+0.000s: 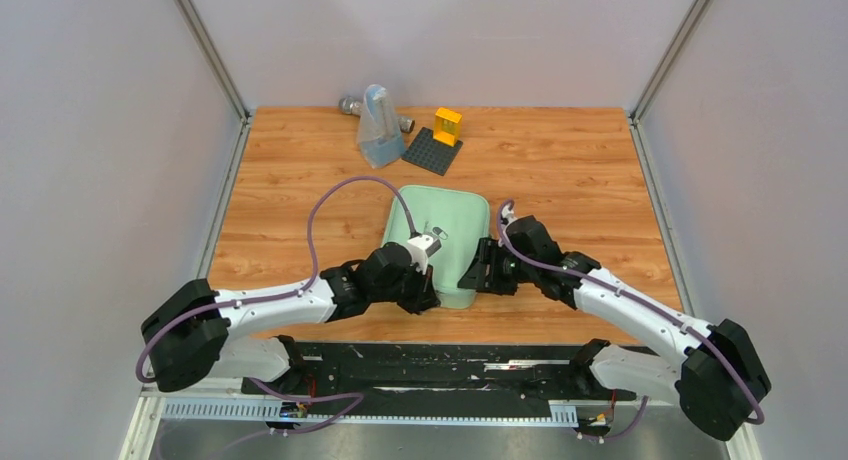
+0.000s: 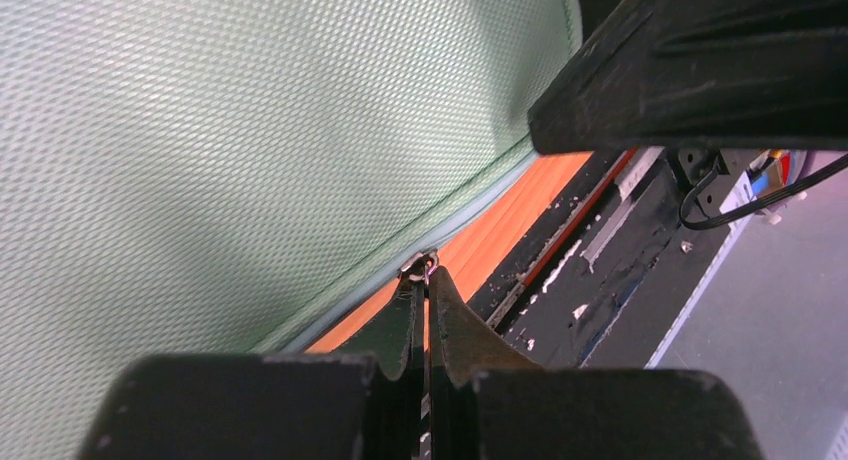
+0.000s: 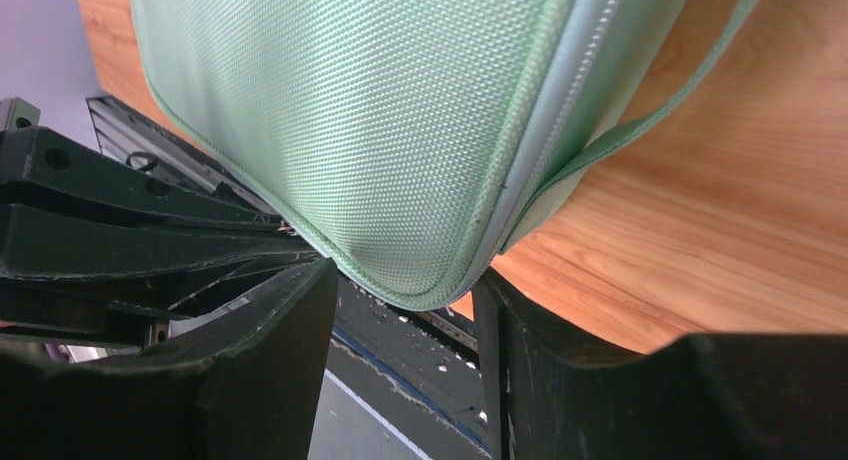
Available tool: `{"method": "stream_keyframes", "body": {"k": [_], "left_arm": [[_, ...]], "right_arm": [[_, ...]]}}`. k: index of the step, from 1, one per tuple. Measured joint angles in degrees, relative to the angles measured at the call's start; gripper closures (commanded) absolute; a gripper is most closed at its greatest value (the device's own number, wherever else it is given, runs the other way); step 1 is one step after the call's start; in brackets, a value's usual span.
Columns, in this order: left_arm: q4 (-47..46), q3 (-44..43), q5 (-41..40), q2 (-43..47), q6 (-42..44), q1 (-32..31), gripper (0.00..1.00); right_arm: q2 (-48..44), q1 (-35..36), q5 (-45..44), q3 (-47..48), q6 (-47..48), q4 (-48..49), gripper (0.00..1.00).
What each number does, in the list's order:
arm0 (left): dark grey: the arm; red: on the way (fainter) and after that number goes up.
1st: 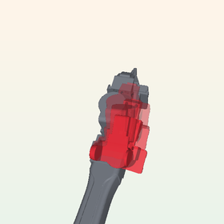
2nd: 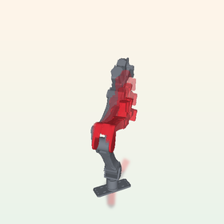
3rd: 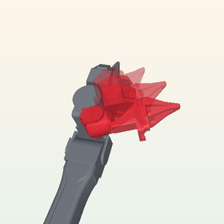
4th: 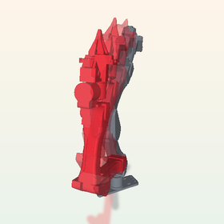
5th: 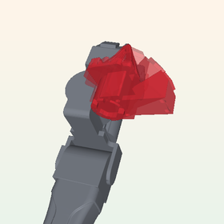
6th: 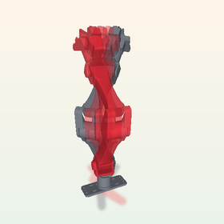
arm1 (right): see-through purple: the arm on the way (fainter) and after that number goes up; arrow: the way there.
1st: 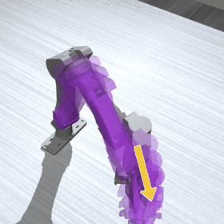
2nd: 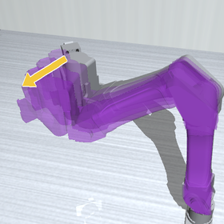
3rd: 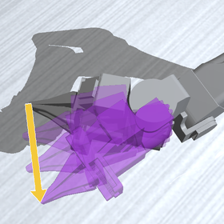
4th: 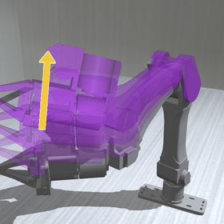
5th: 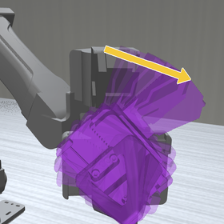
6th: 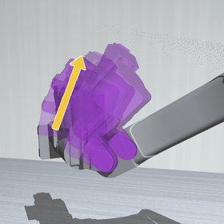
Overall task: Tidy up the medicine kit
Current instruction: Zip the medicine box at the center of the board.
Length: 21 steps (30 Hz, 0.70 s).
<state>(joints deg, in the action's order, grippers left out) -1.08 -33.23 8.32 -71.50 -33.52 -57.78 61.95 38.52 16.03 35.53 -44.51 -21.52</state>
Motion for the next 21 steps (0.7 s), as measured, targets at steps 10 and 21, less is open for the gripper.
{"method": "stream_keyframes", "body": {"k": [10, 21], "left_arm": [[-0.5, -0.4, -0.3, -0.6, 0.2, -1.4, 1.0], [1.3, 1.3, -2.9, 3.4, -0.1, -1.7, 1.0]], "right_arm": [[1.9, 3.8, -3.6, 2.4, 0.2, -1.4, 0.42], [-6.4, -1.1, -17.0, 4.2, 0.2, -4.4, 0.41]]}}
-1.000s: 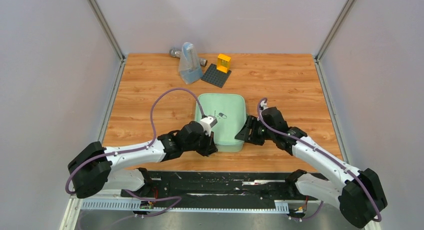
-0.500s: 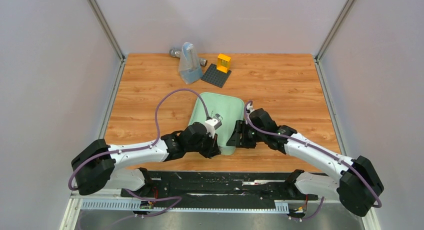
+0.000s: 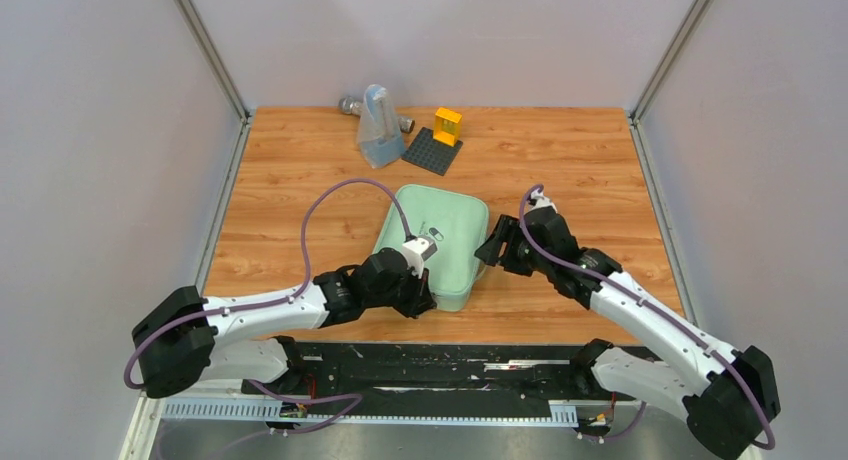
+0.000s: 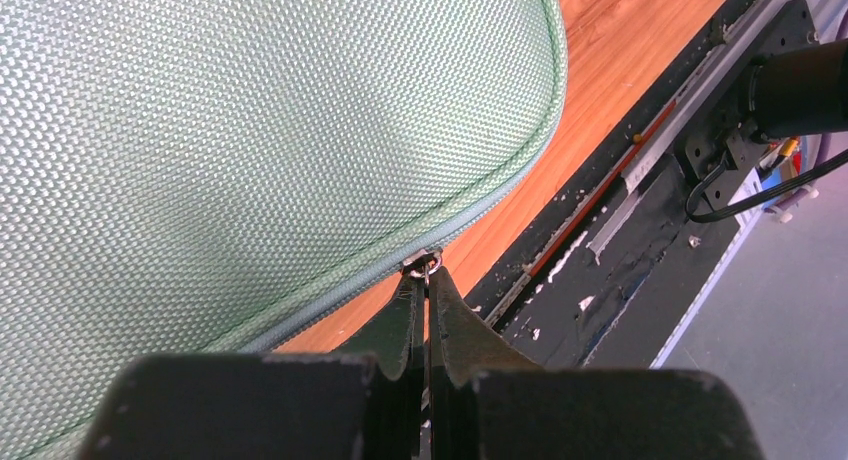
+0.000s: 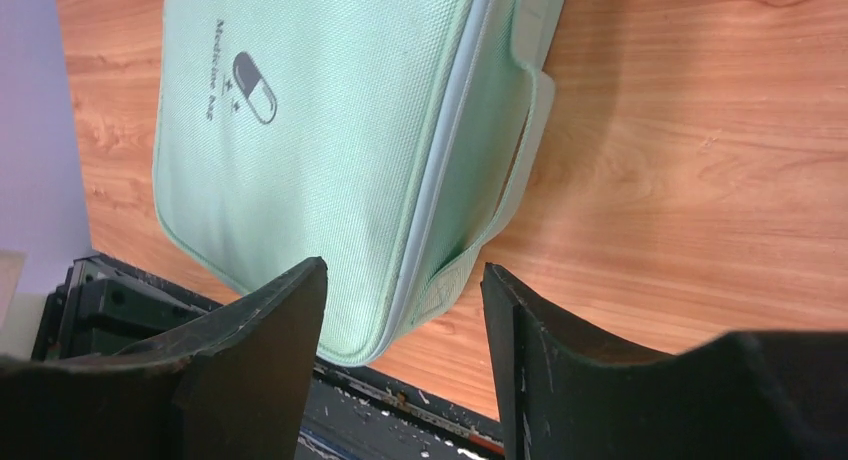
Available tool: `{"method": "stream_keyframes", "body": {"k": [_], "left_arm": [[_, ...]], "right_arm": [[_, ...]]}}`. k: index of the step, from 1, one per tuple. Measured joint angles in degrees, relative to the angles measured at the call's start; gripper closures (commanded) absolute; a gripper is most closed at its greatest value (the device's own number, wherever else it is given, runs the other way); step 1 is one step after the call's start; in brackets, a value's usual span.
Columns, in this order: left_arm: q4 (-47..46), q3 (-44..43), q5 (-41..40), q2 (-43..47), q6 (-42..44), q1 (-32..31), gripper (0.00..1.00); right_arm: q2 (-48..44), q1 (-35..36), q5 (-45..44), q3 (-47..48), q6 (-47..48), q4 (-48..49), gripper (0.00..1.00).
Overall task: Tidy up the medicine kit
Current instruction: Zip the medicine box at the center of the board.
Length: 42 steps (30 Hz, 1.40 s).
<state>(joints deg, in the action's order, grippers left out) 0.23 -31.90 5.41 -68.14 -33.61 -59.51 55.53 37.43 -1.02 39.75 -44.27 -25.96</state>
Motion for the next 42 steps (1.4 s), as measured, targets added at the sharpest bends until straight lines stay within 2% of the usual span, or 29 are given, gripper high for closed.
{"method": "stream_keyframes", "body": {"k": [3, 10, 17, 23, 27, 32, 36, 42], "left_arm": [[0.1, 0.1, 0.0, 0.1, 0.0, 0.0, 1.0], [0.0, 0.1, 0.0, 0.1, 0.0, 0.0, 1.0], [0.2, 0.1, 0.9, -0.8, 0.0, -0.1, 1.0], [-0.3, -0.5, 2.2, -2.4, 0.0, -0.2, 1.0], [-0.5, -1.1, 3.1, -4.0, 0.0, -0.4, 1.0], [-1.4, -1.3, 3.0, -4.3, -0.2, -0.5, 1.0], [-2.8, -1.3, 2.4, -4.3, -0.6, -0.7, 1.0], [-2.7, 0.4, 1.0, -1.2, -0.9, -0.8, 1.0]], "right_arm": [[3.3, -1.6, 2.5, 1.3, 0.3, 0.3, 0.45], [12.8, -0.8, 14.9, 1.9, -0.9, 4.4, 0.52], [14.6, 2.2, 15.9, 1.9, -1.3, 5.7, 0.58], [14.6, 3.3, 15.5, 1.9, -1.4, 6.0, 0.58], [14.8, 4.2, 15.1, 1.9, -1.3, 6.3, 0.52], [14.3, 5.4, 13.0, 2.3, -0.5, 5.3, 0.3], [10.6, 5.2, 7.5, 2.4, 0.2, 2.3, 0.19], [5.0, 0.6, -1.5, 2.4, 0.3, 0.9, 0.19]]}}
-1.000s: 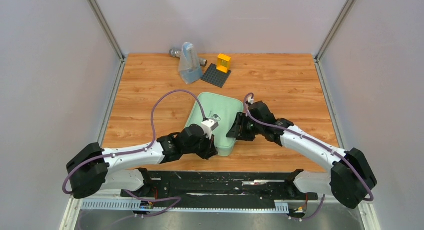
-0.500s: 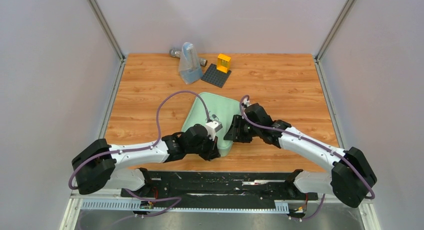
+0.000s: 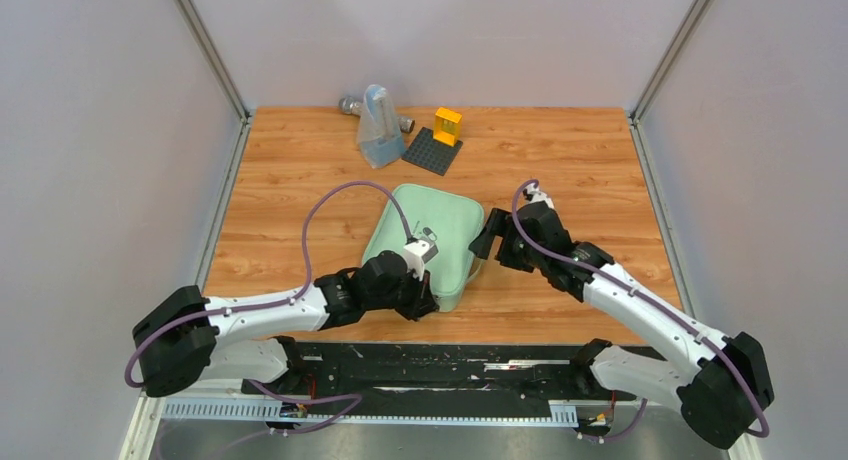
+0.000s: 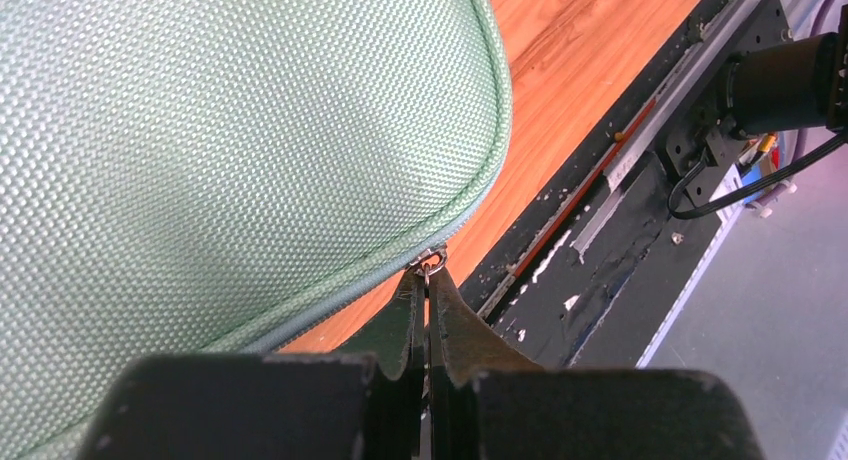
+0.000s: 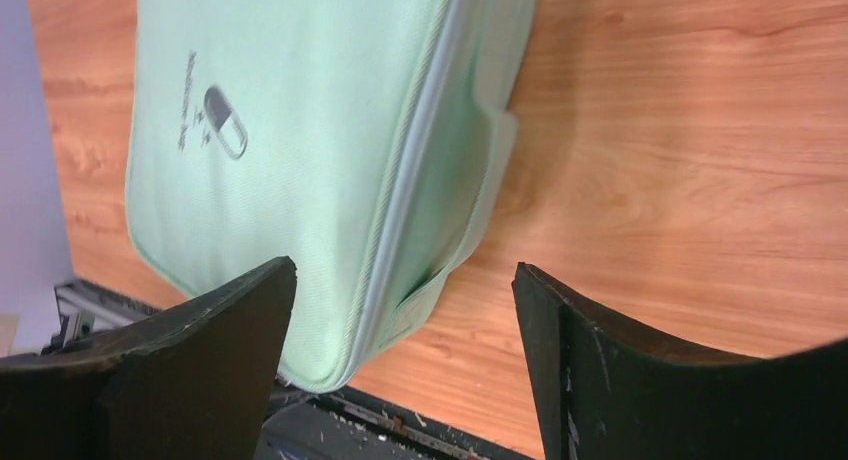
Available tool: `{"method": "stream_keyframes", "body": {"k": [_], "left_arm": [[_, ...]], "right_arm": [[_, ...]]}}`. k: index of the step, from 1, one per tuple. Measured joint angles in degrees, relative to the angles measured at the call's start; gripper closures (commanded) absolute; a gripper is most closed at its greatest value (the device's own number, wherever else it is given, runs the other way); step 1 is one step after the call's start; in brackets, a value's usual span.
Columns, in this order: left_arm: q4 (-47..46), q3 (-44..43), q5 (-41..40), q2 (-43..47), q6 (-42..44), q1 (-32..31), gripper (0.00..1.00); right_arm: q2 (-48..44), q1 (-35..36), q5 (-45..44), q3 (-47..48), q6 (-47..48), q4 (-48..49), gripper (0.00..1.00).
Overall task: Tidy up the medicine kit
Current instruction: Zip the medicine box at the center of the board.
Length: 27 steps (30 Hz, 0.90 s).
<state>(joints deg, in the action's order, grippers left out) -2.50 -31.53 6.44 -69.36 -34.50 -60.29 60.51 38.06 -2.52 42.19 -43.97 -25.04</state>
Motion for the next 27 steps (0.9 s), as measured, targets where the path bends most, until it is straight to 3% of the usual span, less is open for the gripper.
{"method": "stream_keyframes", "body": {"k": [4, 8, 14, 17, 20, 27], "left_arm": [[0.5, 2.3, -1.0, 3.1, -0.3, 0.0, 1.0], [1.4, 2.6, -1.7, 4.3, -0.4, 0.0, 1.0], [1.5, 2.6, -1.8, 4.4, -0.4, 0.0, 1.0], [1.5, 2.6, -1.8, 4.3, -0.4, 0.0, 1.0], [1.4, 2.6, -1.8, 4.2, -0.4, 0.0, 1.0], [0.6, 2.1, -0.7, 1.9, -0.6, -0.1, 1.0]], "right_arm": [[1.4, -4.4, -0.6, 0.0, -1.4, -0.1, 0.29], [7.0, -7.6, 0.9, 0.0, -2.6, 0.0, 0.33], [17.2, -8.3, 4.6, 2.9, -2.2, -0.1, 0.42], [20.0, -8.3, 6.5, 4.5, -1.6, 0.4, 0.66], [21.1, -8.3, 8.2, 4.7, -0.7, 0.6, 0.97], [18.7, -7.6, 11.5, -0.1, -1.5, 5.0, 1.0]]}}
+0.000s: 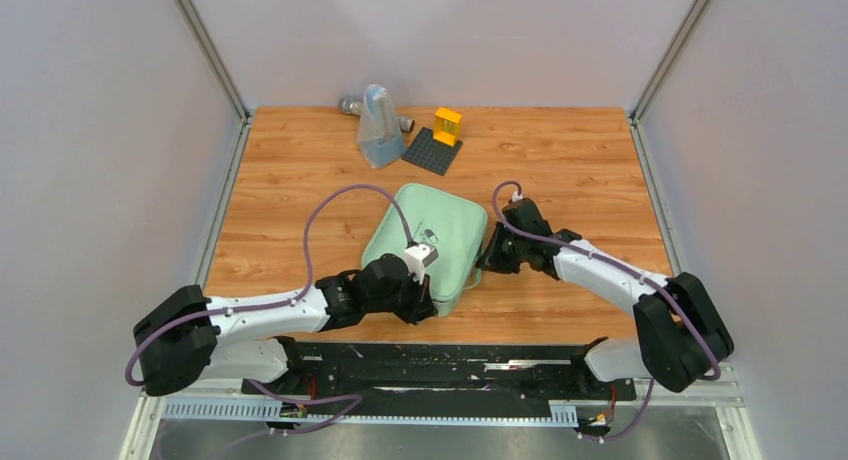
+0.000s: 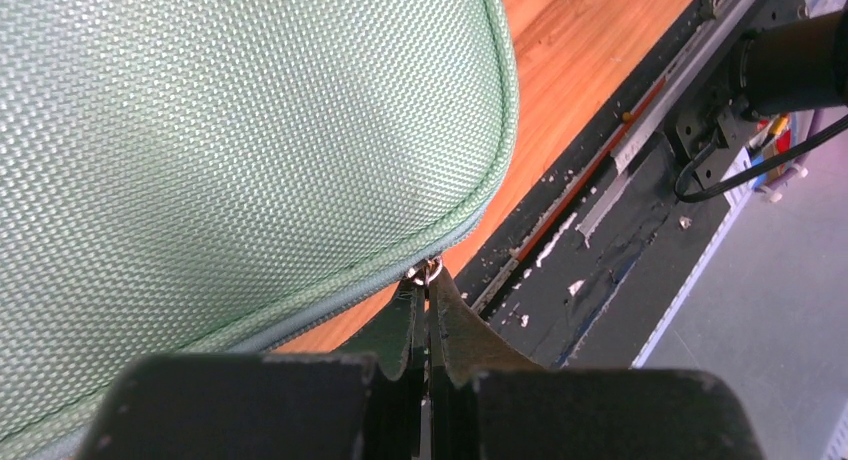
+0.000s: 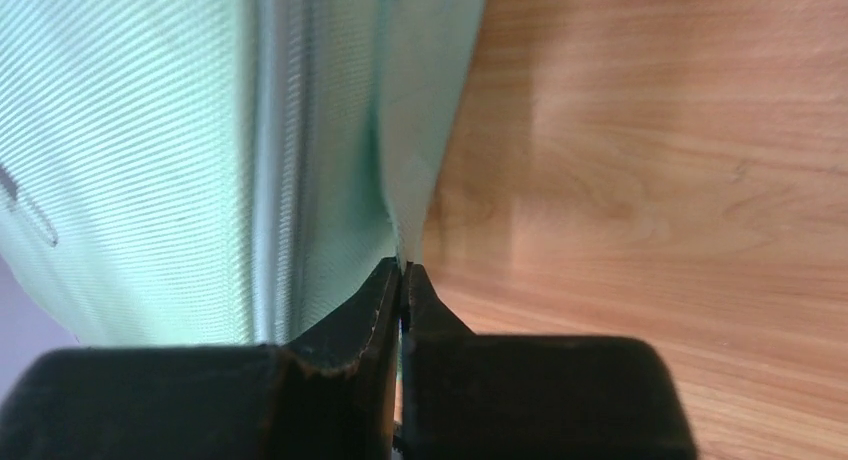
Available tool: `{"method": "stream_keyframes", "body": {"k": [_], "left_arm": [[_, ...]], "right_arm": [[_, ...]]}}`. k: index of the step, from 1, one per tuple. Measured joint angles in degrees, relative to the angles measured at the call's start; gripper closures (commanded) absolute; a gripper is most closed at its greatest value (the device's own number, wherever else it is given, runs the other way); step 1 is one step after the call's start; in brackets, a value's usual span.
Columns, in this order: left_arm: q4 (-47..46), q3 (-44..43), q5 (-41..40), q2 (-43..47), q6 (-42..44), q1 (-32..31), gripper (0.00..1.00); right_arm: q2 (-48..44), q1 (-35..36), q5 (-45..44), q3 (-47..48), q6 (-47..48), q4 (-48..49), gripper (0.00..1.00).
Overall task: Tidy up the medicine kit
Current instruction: Zip the medicine box at the center of the board.
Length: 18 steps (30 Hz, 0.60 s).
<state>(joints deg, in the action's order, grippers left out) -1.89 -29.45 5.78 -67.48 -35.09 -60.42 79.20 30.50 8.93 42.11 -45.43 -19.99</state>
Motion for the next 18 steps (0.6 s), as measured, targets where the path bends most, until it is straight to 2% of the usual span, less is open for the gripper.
{"method": "stream_keyframes", "body": {"k": [6, 18], "left_arm": [[2.1, -3.7, 1.0, -3.8, -0.3, -1.5, 1.0], [6.2, -4.0, 0.3, -1.7, -0.7, -2.0, 1.0]], "right_arm": [[-4.7, 4.7, -4.6, -4.0, -1.8, 2.6, 1.0], [-8.1, 10.1, -12.3, -5.0, -3.0, -0.1, 1.0]]}}
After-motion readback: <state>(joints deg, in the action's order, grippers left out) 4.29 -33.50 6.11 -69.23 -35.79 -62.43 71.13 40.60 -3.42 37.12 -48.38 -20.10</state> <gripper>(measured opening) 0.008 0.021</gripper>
